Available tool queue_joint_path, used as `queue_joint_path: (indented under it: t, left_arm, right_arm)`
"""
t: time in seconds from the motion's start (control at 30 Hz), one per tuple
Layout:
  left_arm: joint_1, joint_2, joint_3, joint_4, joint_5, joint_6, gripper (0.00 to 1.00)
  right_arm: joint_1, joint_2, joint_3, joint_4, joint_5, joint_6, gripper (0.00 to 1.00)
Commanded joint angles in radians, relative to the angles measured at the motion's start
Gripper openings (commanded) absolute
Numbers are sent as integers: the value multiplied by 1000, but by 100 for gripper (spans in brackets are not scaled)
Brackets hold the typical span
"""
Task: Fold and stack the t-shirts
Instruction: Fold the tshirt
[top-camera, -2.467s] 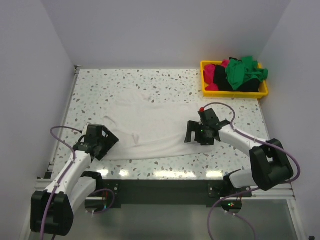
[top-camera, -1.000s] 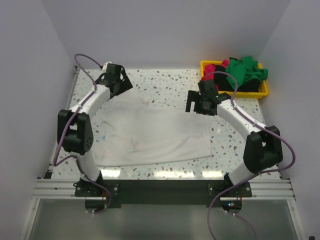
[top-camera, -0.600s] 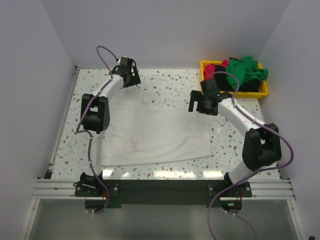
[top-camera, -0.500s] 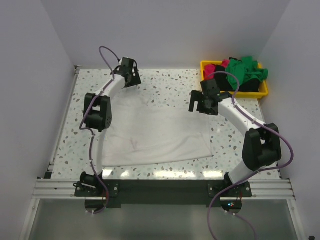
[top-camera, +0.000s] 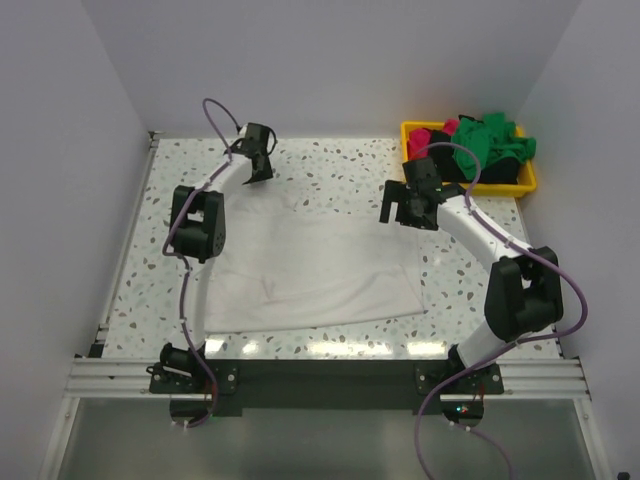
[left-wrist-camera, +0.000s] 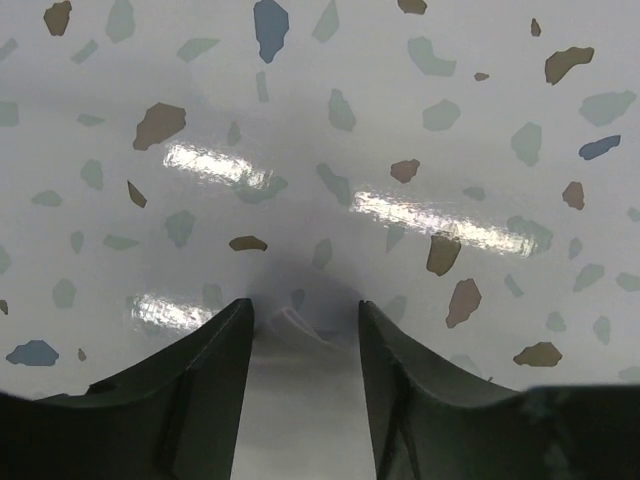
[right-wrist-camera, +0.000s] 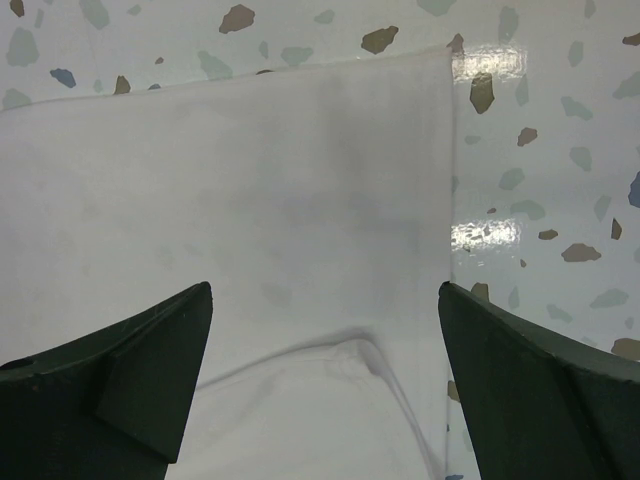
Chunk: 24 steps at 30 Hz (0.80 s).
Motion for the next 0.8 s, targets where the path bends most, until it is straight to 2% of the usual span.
queue_joint_path:
  t: [0.0, 0.3, 0.37, 0.53, 0.77]
  left_arm:
    - [-2, -14, -37, -59, -5, 8, 49]
    - [-4, -91, -168, -3, 23, 37, 14]
    - [-4, -92, -166, 1, 17, 47, 2]
    - [-8, -108, -153, 11, 17, 74, 0]
    - [-30, -242, -283, 131, 32, 129, 0]
  right_arm:
    - [-6, -28, 9, 3, 20, -7, 99]
    - [-15, -29, 1, 3, 32, 1, 99]
    - [-19, -26, -1, 8, 34, 2, 99]
    - [-28, 7, 13, 32, 67, 22, 99]
    - [-32, 161, 128, 57, 187, 56, 99]
